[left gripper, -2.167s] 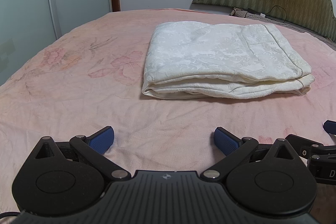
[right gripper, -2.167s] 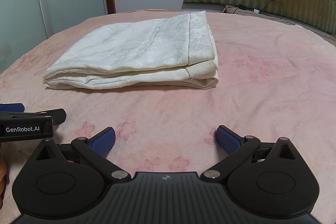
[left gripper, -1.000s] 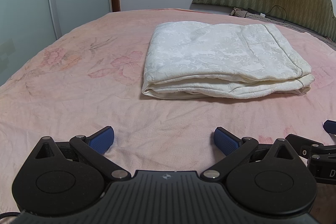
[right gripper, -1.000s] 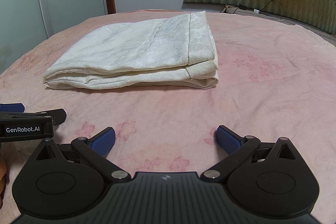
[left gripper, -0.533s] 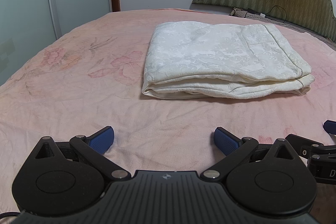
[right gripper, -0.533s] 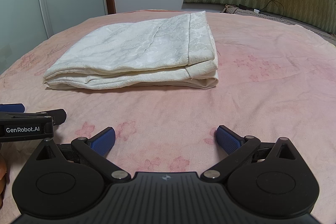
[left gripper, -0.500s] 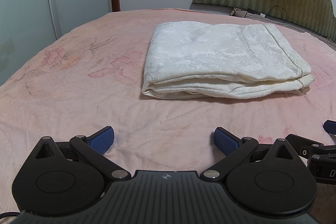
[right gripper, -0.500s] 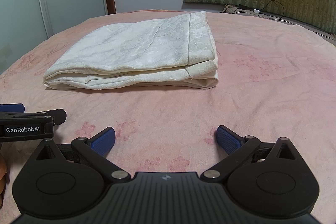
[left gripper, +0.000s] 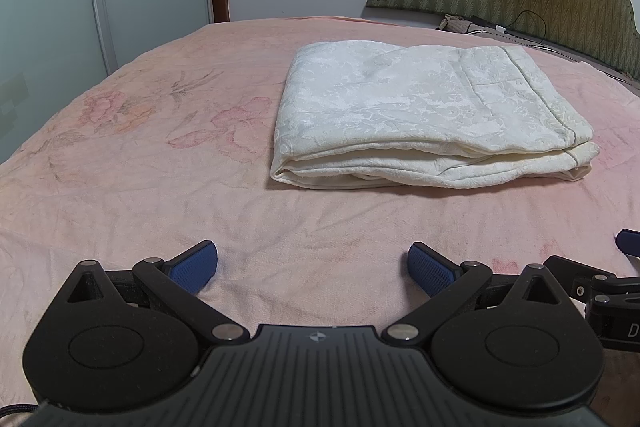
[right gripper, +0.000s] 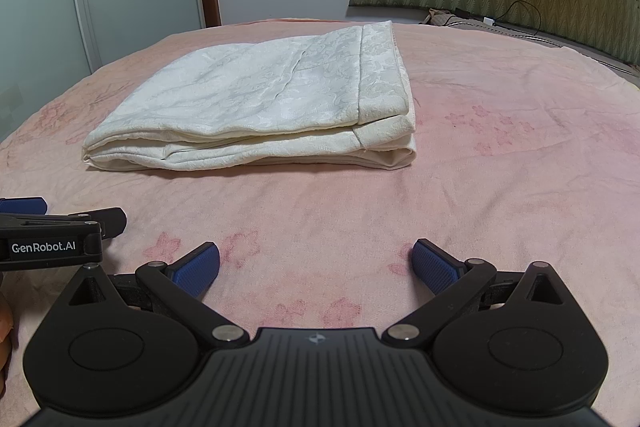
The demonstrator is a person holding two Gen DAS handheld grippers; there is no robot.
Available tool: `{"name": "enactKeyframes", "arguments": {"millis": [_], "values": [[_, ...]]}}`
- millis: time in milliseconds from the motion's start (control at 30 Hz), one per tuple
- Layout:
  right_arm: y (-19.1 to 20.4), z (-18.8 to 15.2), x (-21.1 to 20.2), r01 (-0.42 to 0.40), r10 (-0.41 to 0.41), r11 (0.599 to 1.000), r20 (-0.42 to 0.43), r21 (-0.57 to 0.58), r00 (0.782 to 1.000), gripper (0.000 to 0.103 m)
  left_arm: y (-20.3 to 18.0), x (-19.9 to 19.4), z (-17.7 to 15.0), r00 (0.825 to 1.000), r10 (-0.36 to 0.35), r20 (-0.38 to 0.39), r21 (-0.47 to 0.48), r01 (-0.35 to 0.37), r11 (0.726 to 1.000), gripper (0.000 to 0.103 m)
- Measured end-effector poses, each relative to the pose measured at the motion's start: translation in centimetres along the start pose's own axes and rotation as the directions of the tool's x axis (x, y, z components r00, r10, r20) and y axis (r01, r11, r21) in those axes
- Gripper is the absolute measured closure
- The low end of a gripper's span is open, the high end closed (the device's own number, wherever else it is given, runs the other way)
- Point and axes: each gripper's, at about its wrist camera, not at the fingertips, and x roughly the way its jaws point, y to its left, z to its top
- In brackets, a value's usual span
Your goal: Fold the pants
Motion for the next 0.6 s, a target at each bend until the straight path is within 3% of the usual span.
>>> {"name": "enactKeyframes", "arguments": {"millis": [600], "values": [[0.00,0.01,-0.02,-0.001,0.001,1.000,0.000,0.001,1.000,0.000,-0.03,-0.06,-0.09,1.000,-0.002,0.000,-0.002,0.002,1.000,0.000]]}}
